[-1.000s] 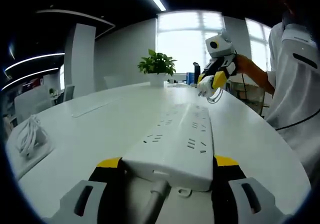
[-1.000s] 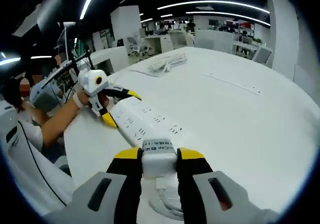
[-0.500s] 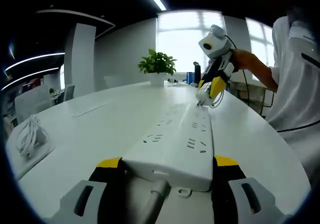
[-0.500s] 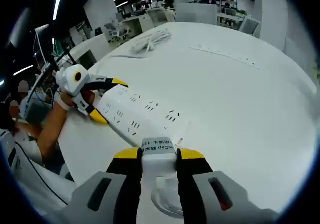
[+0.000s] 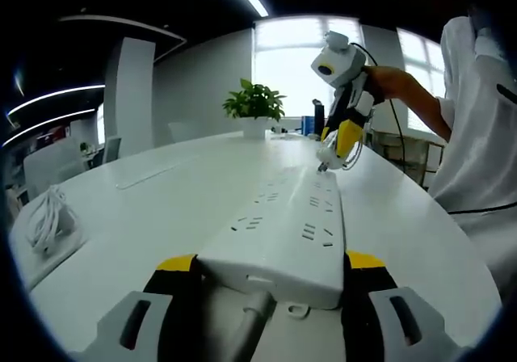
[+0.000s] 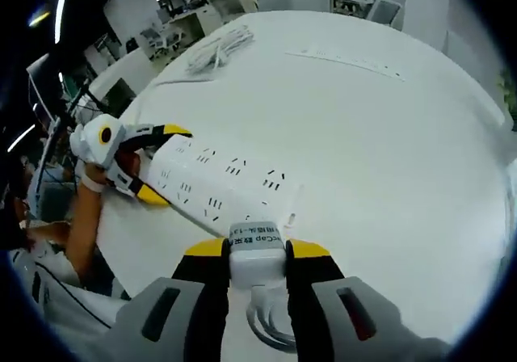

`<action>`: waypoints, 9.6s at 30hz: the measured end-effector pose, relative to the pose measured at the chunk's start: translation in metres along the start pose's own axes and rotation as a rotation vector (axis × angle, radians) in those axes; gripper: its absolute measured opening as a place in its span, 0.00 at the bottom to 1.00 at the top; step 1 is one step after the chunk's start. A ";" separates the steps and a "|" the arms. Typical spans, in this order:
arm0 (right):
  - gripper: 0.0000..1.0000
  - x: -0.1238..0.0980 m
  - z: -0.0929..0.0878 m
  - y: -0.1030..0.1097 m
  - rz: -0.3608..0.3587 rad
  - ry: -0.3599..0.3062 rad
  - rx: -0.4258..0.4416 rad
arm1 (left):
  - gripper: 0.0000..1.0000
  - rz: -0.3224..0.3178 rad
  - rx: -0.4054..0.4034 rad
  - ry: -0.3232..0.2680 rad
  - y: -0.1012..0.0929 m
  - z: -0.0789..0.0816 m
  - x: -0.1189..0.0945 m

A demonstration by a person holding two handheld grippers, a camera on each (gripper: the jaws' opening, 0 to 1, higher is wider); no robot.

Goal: Straighten the power strip on the desk, plug the charger into it

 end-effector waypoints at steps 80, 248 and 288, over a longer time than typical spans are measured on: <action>0.27 0.020 0.018 -0.005 -0.173 0.009 0.095 | 0.69 0.038 -0.014 0.005 -0.009 -0.002 0.003; 0.97 -0.027 -0.009 -0.021 0.162 -0.682 -0.764 | 0.67 -0.032 0.003 -0.009 -0.012 0.003 0.013; 0.97 -0.079 -0.052 -0.015 -0.003 -0.661 -0.511 | 0.96 0.593 -0.324 -0.010 -0.121 0.018 -0.107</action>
Point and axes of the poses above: the point that each gripper's makers call its tool centre point, and the gripper's own axes: x roughly forward along the fingers, y roughly to its left, z roughly out of its top, the point moved 2 cm from there along -x, roughly backward along the fingers, and after that the axes turned 13 degrees about -x, right-handed, at the moved point
